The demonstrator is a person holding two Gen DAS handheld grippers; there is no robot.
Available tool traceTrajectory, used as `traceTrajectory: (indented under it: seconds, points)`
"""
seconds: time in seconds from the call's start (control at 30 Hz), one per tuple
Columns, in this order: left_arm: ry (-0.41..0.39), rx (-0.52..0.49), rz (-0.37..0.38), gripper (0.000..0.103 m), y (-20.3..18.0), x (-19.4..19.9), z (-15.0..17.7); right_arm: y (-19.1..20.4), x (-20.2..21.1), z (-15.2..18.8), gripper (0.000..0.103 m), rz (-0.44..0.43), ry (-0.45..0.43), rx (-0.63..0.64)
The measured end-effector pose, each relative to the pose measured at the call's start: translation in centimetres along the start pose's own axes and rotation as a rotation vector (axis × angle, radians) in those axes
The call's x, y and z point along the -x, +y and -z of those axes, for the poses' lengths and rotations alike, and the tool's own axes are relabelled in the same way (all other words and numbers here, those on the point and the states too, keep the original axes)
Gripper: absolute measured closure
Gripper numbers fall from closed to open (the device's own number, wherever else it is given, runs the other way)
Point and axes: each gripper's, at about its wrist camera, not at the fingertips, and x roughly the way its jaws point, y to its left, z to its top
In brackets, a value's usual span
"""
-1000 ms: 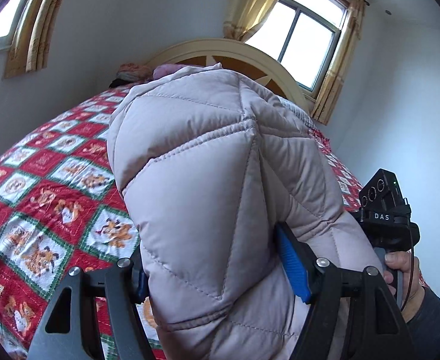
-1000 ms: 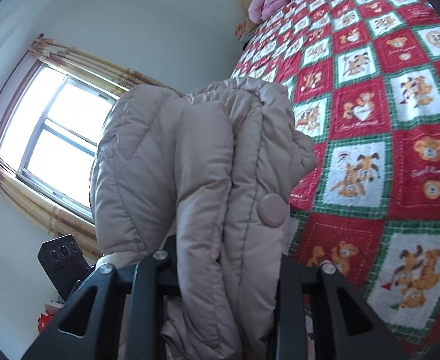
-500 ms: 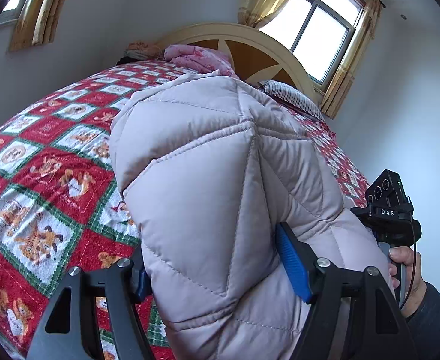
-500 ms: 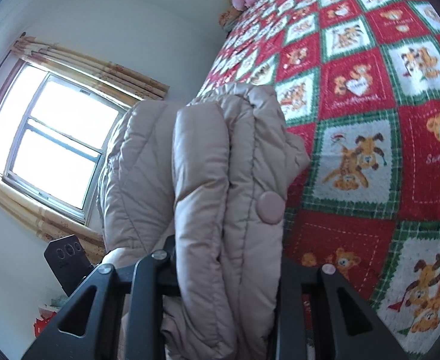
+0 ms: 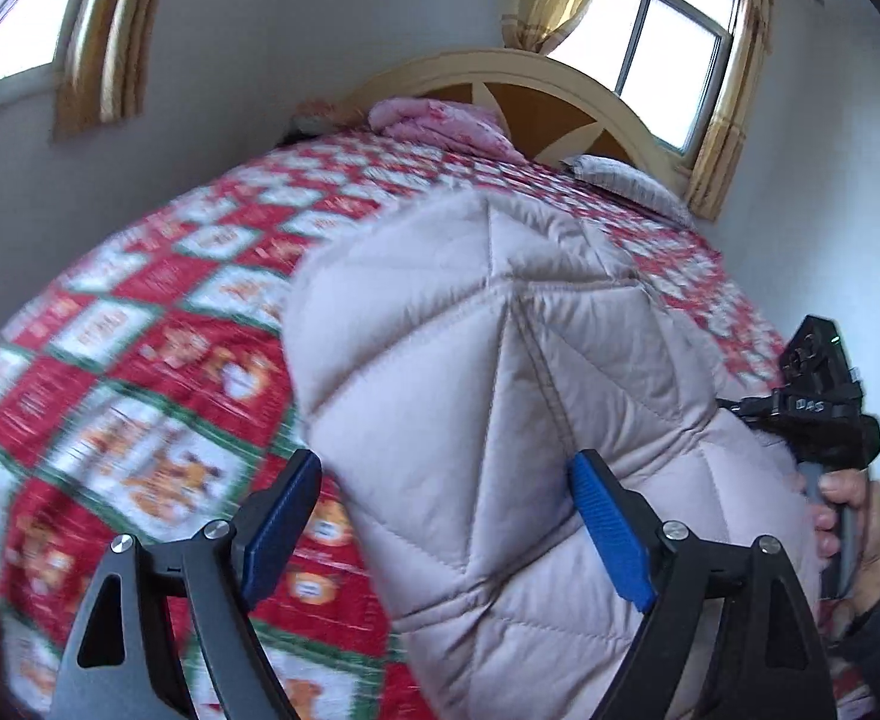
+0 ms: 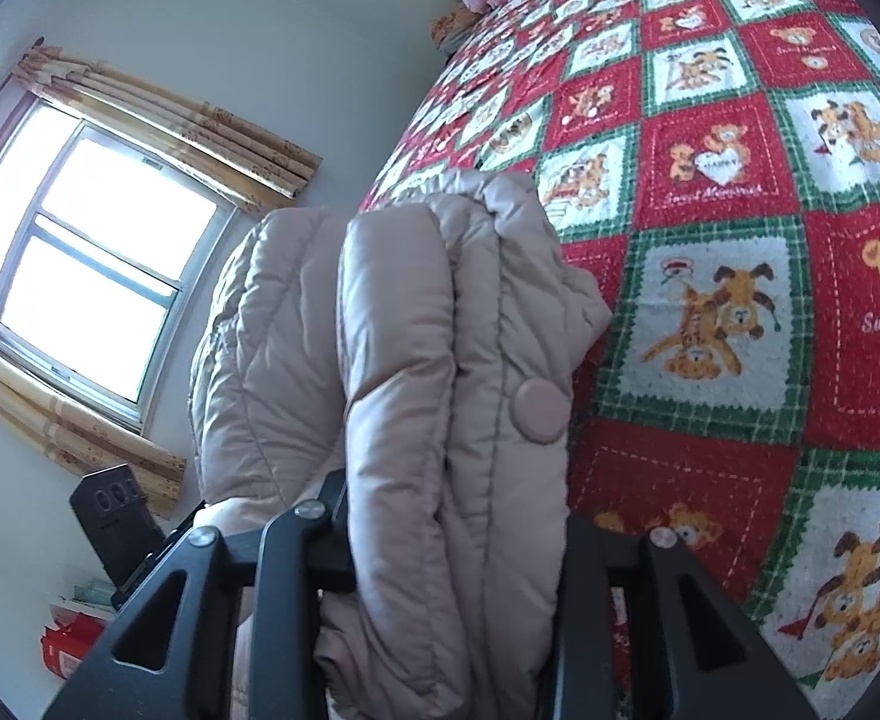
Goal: Fold large clothes
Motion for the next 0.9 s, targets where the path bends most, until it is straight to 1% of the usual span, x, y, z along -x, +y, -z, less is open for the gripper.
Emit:
traceTrajectory:
  seconds: [0.1, 0.17, 0.2, 0.27, 0.33, 0.4, 0.53, 0.6, 0.67, 0.7, 0.77, 0.9]
  points:
    - [-0.034, -0.061, -0.071, 0.018, -1.0, 0.8, -0.5, 0.0, -0.1, 0.1, 0.067, 0.004, -0.004, -0.005]
    - [-0.049, -0.079, -0.078, 0.018, -1.4, 0.9, -0.8, 0.0, -0.2, 0.2, 0.067, 0.01, -0.007, -0.007]
    - [-0.05, -0.091, -0.081, 0.018, -1.8, 0.8, -1.0, 0.0, -0.3, 0.3, 0.066, 0.012, -0.009, -0.009]
    - [-0.035, -0.124, -0.122, 0.018, -2.3, 0.1, -1.1, 0.0, -0.6, 0.3, 0.066, 0.013, -0.011, -0.015]
    - [-0.026, -0.142, -0.139, 0.017, -2.3, -0.7, -1.0, -0.1, -0.6, 0.4, 0.065, 0.015, -0.013, -0.02]
    - [-0.017, -0.122, -0.136, 0.017, -1.7, -1.3, -0.8, -0.4, -0.6, 0.4, 0.064, 0.015, -0.013, -0.025]
    - [-0.013, -0.076, -0.13, 0.017, -0.9, -1.1, -0.5, -0.5, -0.5, 0.3, 0.061, 0.019, -0.009, -0.024]
    - [-0.02, -0.073, -0.144, 0.017, -1.1, -0.5, -0.5, -0.5, -0.4, 0.3, 0.055, 0.021, -0.009, -0.027]
    - [-0.042, -0.073, -0.144, 0.017, -1.5, 0.3, -0.6, -0.6, -0.1, 0.3, 0.052, 0.022, -0.008, -0.03]
    - [-0.057, -0.071, -0.141, 0.017, -1.7, 0.9, -0.7, -0.5, 0.0, 0.3, 0.047, 0.027, -0.01, -0.028]
    - [-0.083, -0.063, -0.143, 0.017, -2.0, 2.0, -1.0, -0.3, 0.4, 0.3, 0.041, 0.051, -0.025, -0.021]
    - [-0.119, -0.061, -0.142, 0.017, -2.9, 3.6, -1.3, 0.4, 1.8, 0.4, 0.035, 0.081, -0.047, -0.001]
